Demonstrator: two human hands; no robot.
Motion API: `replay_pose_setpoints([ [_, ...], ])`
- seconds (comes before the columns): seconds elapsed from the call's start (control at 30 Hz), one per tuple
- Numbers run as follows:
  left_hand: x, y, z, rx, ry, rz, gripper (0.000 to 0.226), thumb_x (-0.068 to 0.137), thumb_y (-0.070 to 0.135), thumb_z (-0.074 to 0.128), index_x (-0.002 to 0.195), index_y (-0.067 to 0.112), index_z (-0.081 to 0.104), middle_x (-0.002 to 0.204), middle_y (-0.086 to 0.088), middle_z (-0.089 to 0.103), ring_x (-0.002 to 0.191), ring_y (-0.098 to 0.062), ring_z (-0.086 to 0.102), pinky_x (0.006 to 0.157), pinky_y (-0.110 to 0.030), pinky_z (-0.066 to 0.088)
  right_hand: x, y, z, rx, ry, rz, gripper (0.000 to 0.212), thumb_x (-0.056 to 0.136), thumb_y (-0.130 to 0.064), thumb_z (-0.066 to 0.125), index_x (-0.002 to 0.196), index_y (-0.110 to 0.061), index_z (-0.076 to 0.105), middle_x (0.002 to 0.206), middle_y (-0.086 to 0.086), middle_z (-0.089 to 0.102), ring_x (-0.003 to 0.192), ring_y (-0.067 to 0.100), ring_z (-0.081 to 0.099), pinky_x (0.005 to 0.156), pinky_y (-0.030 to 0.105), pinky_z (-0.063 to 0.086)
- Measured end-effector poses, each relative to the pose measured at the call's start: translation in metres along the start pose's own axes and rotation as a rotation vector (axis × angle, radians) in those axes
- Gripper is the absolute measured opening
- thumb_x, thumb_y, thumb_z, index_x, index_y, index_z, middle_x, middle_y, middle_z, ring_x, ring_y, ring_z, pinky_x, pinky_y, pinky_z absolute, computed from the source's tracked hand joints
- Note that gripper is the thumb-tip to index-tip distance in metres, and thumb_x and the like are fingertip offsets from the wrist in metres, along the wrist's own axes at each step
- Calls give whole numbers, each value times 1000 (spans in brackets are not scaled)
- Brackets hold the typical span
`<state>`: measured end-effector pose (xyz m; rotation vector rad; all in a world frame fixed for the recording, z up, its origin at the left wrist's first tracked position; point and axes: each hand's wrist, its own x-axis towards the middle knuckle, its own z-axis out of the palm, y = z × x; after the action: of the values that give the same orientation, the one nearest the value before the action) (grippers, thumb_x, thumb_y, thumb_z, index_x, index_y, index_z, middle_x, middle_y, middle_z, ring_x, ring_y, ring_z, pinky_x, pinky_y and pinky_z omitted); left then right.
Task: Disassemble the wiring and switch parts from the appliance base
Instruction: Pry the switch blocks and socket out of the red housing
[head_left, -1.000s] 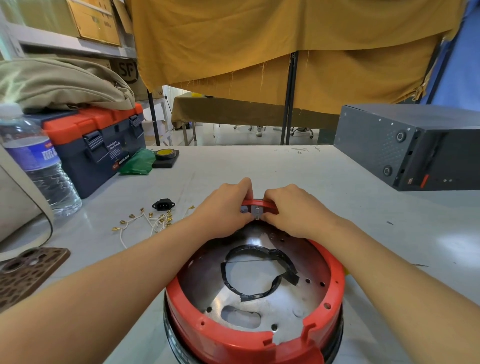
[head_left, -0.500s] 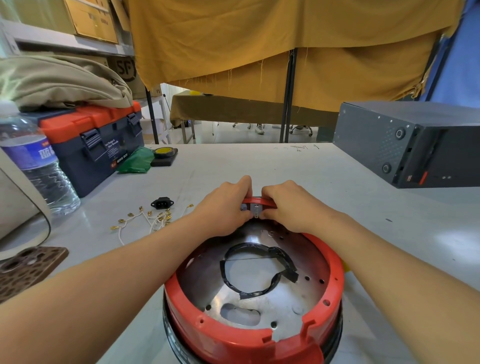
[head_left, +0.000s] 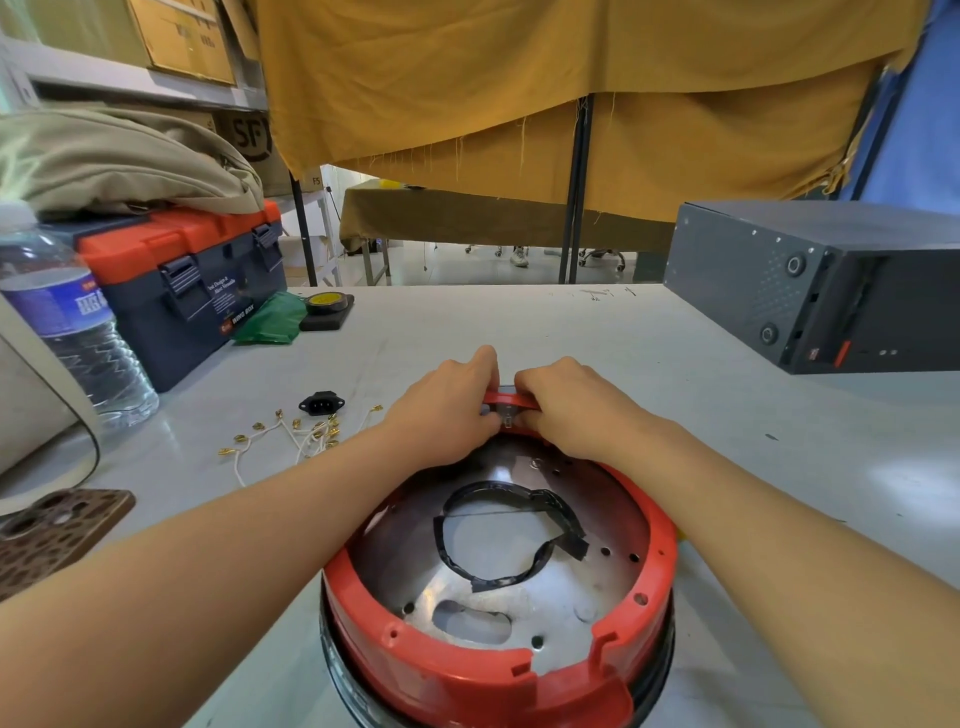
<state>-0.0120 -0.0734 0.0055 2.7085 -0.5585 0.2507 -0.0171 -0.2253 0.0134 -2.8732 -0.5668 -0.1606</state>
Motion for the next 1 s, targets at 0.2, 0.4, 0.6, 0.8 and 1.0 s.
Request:
replay_pose_setpoints([
  [0.2,-1,-1,0,-32,6,-3,24,83,25,62,93,18,40,84,-7,58,76,-27,55,67,-41,48,-1,1,-1,33,13,15,17,90,-29,59,82,-18,50,83,7,51,78,31,54,64,35,42],
  [0.4,-3,-1,-2,-109,0,-18,31,80,29,67,97,20,42,90,-2,62,81,-23,58,73,-39,50,-5,1,-2,70,35,16,15,87,-29,62,92,-15,58,92,10,59,82,30,58,71,40,50],
  [0.6,-4,-1,-5,-195,-18,-27,40,79,31,68,115,24,52,101,3,68,88,-15,60,82,-31,48,-5,3,-1,93,39,8,11,86,-26,61,88,-16,57,92,11,61,83,30,59,75,43,50],
  [0.8,-4,-3,-10,-250,-4,-36,40,81,25,66,121,23,62,108,0,69,96,-13,61,84,-21,43,-6,3,-1,99,53,-8,11,86,-28,62,86,-18,57,90,10,60,84,31,58,74,43,50],
  [1.0,-1,-6,-11,-389,13,-72,33,85,29,63,118,26,62,105,3,69,91,-11,63,74,-19,47,-5,5,1,143,73,-9,9,86,-24,61,91,-18,56,96,10,61,88,30,58,75,42,50],
])
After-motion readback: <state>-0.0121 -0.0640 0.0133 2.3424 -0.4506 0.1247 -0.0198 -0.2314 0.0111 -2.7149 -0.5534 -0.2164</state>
